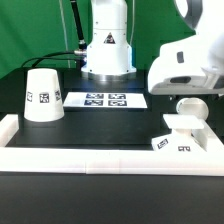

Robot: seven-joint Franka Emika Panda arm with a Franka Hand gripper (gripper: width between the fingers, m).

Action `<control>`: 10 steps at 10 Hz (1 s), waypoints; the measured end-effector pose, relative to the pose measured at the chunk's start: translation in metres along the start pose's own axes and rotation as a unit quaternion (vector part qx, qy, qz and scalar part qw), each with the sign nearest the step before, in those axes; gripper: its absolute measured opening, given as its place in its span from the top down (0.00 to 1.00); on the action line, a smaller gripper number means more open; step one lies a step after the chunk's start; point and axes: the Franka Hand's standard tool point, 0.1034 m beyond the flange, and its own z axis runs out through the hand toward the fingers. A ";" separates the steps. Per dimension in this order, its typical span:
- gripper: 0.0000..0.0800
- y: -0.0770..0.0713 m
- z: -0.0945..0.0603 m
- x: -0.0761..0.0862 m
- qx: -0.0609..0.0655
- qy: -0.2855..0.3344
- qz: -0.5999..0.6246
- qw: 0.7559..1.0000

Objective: Assemble lamp

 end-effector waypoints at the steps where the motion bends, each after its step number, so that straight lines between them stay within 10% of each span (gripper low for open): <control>1: 0.13 -0.001 -0.002 0.008 0.002 0.000 0.000 1.000; 10: 0.13 -0.005 0.019 0.018 0.003 0.019 -0.010 1.000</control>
Offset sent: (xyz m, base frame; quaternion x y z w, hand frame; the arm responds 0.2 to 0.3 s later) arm 0.0000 0.0000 0.0000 0.0000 0.0000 0.0000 1.0000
